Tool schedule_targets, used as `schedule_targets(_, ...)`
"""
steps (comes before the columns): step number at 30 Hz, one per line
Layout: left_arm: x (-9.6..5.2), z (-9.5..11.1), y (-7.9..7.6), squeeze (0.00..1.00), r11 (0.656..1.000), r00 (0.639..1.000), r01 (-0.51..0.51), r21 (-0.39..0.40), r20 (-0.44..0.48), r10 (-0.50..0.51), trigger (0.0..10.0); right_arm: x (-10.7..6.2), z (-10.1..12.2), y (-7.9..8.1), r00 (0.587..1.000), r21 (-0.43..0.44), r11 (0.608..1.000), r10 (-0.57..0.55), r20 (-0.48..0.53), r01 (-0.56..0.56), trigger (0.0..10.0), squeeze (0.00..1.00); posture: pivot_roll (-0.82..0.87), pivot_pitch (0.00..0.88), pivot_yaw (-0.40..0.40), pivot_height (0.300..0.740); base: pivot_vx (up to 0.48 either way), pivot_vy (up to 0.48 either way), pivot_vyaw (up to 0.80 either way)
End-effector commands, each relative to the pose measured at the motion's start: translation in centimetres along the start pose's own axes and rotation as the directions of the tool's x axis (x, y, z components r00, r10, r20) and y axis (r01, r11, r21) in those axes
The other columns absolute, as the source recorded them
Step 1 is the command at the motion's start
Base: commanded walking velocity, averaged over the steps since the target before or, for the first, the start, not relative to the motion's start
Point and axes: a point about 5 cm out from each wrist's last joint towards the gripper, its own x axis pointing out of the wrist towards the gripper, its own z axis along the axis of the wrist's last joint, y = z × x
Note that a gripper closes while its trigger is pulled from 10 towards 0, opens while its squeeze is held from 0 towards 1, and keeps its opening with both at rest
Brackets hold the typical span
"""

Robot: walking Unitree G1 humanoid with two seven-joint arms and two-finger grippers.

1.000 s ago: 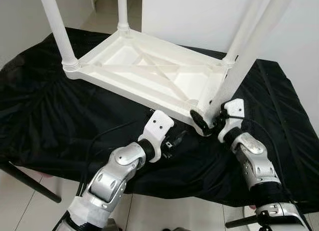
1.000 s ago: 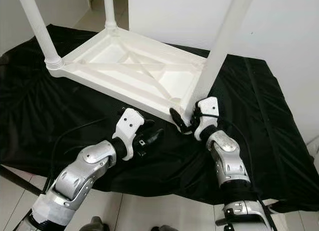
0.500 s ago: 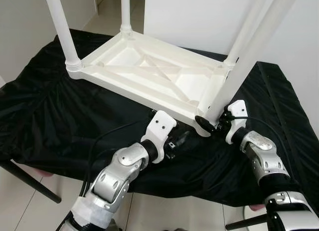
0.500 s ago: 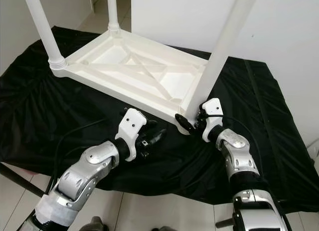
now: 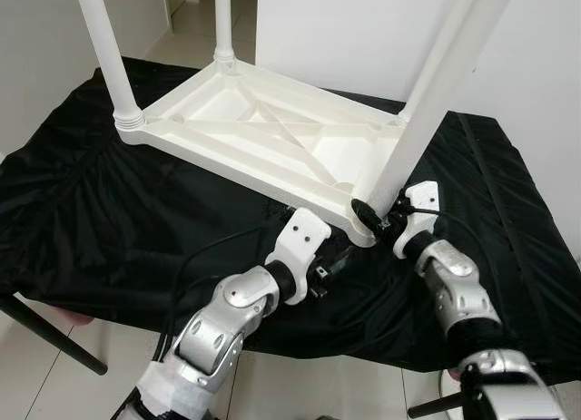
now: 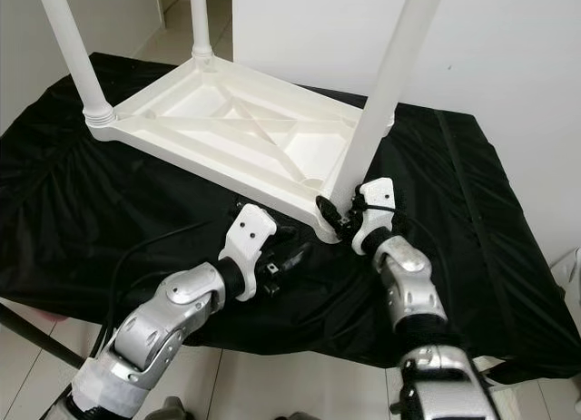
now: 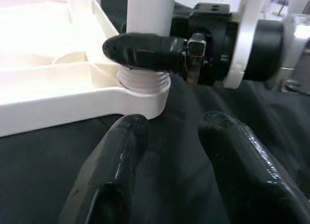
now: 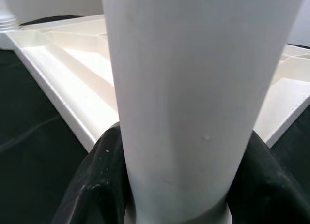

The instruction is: Building children table

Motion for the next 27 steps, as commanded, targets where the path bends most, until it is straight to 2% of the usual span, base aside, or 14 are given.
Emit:
schedule_targets(1, -0.1, -0.4, -0.4, 0.0, 1.0, 0.999, 0.03, 0.002, -0.016, -0.03, 10.0, -0.6, -2.2, 1.5, 0.992, 0.036, 0.997, -0.064, -0.107, 0.068, 0.0, 0.0, 0.14, 0.063, -0.083, 0.74, 0.0, 0.0, 0.0)
schedule_targets(5, -0.2, -0.4, -0.2, 0.0, 1.0, 1.0, 0.021, 0.005, -0.014, -0.021, 10.0, -0.9, -2.4, 2.2, 0.983, 0.061, 0.987, -0.142, -0.116, 0.15, 0.0, 0.0, 0.14, 0.063, -0.085, 0.74, 0.0, 0.0, 0.0)
schedule_targets(6, -0.2, -0.4, 0.0, 0.0, 1.0, 1.0, 0.006, 0.008, -0.014, -0.005, 10.0, -1.2, -2.6, 2.7, 0.959, 0.059, 0.963, -0.254, -0.127, 0.263, 0.0, 0.0, 0.14, 0.062, -0.086, 0.74, 0.0, 0.0, 0.0)
schedule_targets(7, -0.2, -0.4, 0.0, 0.0, 1.0, 1.0, 0.006, 0.008, -0.014, -0.005, 10.0, -1.2, -2.6, 2.7, 0.959, 0.059, 0.963, -0.254, -0.127, 0.263, 0.0, 0.0, 0.14, 0.062, -0.086, 0.74, 0.0, 0.0, 0.0)
schedule_targets(11, -0.1, -0.3, 0.1, 0.0, 1.0, 1.0, 0.006, -0.006, -0.005, -0.006, 10.0, -1.8, -2.7, 3.8, 0.902, 0.011, 0.909, -0.411, -0.137, 0.416, 0.0, 0.0, 0.13, 0.061, -0.079, 0.74, 0.0, 0.0, 0.0)
schedule_targets(14, 0.0, -0.2, 0.1, 0.0, 1.0, 1.0, 0.008, -0.003, -0.004, -0.008, 10.0, -1.9, -2.6, 4.3, 0.883, 0.021, 0.89, -0.449, -0.139, 0.456, 0.0, 0.0, 0.12, 0.056, -0.072, 0.74, 0.0, 0.0, 0.0)
schedule_targets(16, 0.0, -0.2, 0.1, 0.0, 1.0, 1.0, 0.011, -0.003, -0.002, -0.011, 10.0, -1.7, -2.4, 5.2, 0.889, 0.048, 0.895, -0.433, -0.147, 0.443, 0.0, 0.0, 0.12, 0.052, -0.069, 0.74, 0.0, 0.0, 0.0)
schedule_targets(20, 0.0, -0.1, 0.2, 0.0, 1.0, 1.0, 0.009, -0.003, 0.002, -0.009, 10.0, -1.8, -1.9, 5.5, 0.897, 0.041, 0.901, -0.424, -0.124, 0.431, 0.0, 0.0, 0.12, 0.044, -0.067, 0.74, 0.0, 0.0, 0.0)
schedule_targets(21, 0.0, -0.1, 0.3, 0.0, 1.0, 1.0, 0.006, -0.001, 0.004, -0.006, 10.0, -1.9, -1.8, 5.4, 0.9, 0.046, 0.903, -0.42, -0.12, 0.428, 6.1, 0.0, 0.12, 0.04, -0.067, 0.74, 0.0, 0.0, 0.0)
schedule_targets(23, 0.0, -0.1, 0.3, 0.0, 1.0, 1.0, 0.006, -0.001, 0.004, -0.006, 10.0, -1.9, -1.8, 5.4, 0.9, 0.046, 0.903, -0.42, -0.12, 0.428, 6.1, 0.0, 0.12, 0.04, -0.067, 0.74, 0.0, 0.0, 0.0)
schedule_targets(24, 0.0, 0.0, 0.4, 0.0, 1.0, 1.0, 0.002, -0.001, 0.005, -0.002, 10.0, -1.9, -1.6, 5.3, 0.903, 0.054, 0.905, -0.415, -0.109, 0.422, 10.0, 0.0, 0.12, 0.036, -0.068, 0.74, 0.0, 0.0, 0.0)
schedule_targets(25, 0.0, 0.0, 0.4, 0.0, 1.0, 1.0, 0.002, -0.001, 0.005, -0.002, 10.0, -1.9, -1.6, 5.3, 0.903, 0.054, 0.905, -0.415, -0.109, 0.422, 10.0, 0.0, 0.12, 0.036, -0.068, 0.74, 0.0, 0.0, 0.0)
schedule_targets(26, 0.0, 0.0, 0.6, 0.0, 1.0, 1.0, -0.002, -0.002, 0.006, 0.002, 10.0, -1.9, -1.5, 5.0, 0.905, 0.075, 0.904, -0.412, -0.105, 0.42, 10.0, 1.0, 0.12, 0.035, -0.071, 0.74, 0.0, 0.0, 0.0)
schedule_targets(27, 0.0, 0.0, 0.6, 0.0, 1.0, 1.0, -0.002, -0.002, 0.006, 0.002, 10.0, -1.9, -1.5, 5.0, 0.905, 0.075, 0.904, -0.412, -0.105, 0.42, 10.0, 1.0, 0.12, 0.035, -0.071, 0.74, 0.0, 0.0, 0.0)
